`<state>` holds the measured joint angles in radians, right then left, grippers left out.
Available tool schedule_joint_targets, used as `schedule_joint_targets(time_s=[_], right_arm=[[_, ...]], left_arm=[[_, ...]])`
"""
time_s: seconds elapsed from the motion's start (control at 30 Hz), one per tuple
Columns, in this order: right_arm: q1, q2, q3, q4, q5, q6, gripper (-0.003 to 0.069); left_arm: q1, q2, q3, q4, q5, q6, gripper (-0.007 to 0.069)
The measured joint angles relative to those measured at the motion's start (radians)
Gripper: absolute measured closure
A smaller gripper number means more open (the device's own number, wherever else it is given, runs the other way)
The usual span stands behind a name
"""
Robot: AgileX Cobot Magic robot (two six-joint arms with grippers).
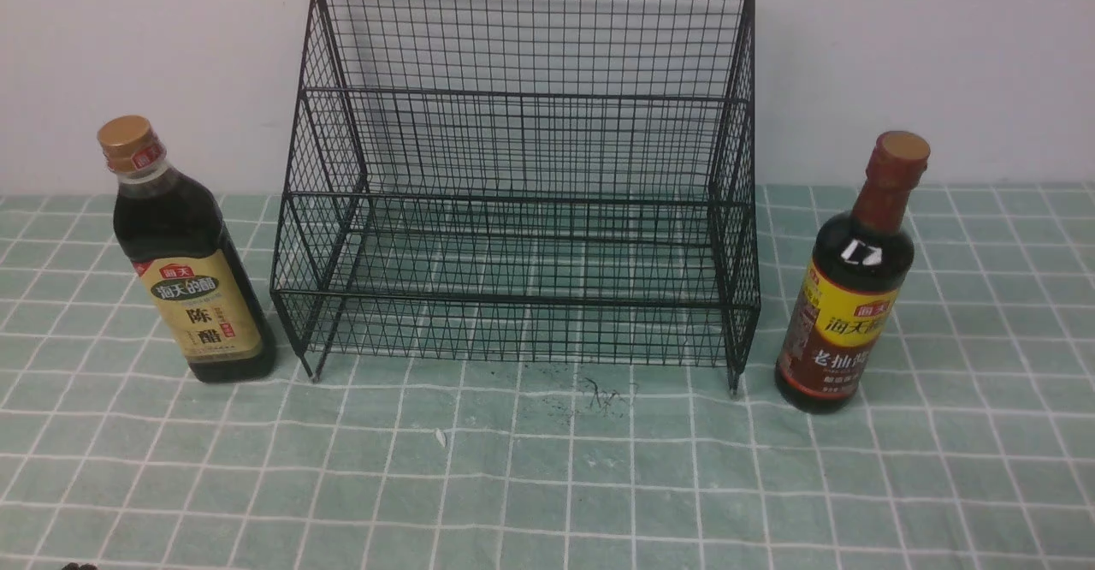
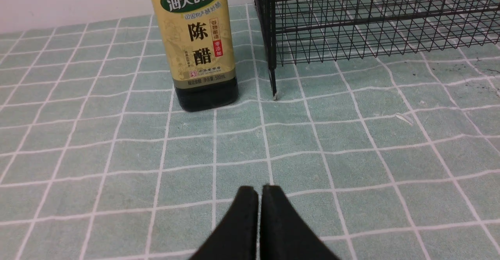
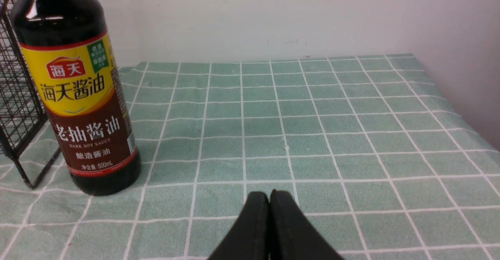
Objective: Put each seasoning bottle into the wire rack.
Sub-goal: Use the right arm to grab the condiment bottle closest to it
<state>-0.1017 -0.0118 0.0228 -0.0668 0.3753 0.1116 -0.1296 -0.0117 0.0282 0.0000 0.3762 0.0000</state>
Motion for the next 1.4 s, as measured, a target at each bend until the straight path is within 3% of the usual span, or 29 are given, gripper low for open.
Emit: schedule_joint_targets(time_s=[0.77,0.83,1.03,1.3,1.4], right_arm=[[0.0,0.0,0.0,-0.015,-0.011,-0.015,0.0673],[0.0,0.0,0.005,0.015,-0.067,0.004,0.0673],[0.0,0.0,0.006,0.27,-0.411,0.147,0.0673],[-0.008,0.0,0.006,0.318,-0.555,0.154,0.0673],[0.002,0.006,-0.049,0.274,-0.488,0.171,0.0673]], left_arm=[[0.0,0.0,0.0,0.0,0.0,0.0,0.063],[0.0,0.0,0.0,0.0,0.0,0.0,0.063],[0.0,0.0,0.0,0.0,0.0,0.0,0.063],[0.0,0.0,0.0,0.0,0.0,0.0,0.063],[0.0,0.0,0.0,0.0,0.0,0.0,0.063]])
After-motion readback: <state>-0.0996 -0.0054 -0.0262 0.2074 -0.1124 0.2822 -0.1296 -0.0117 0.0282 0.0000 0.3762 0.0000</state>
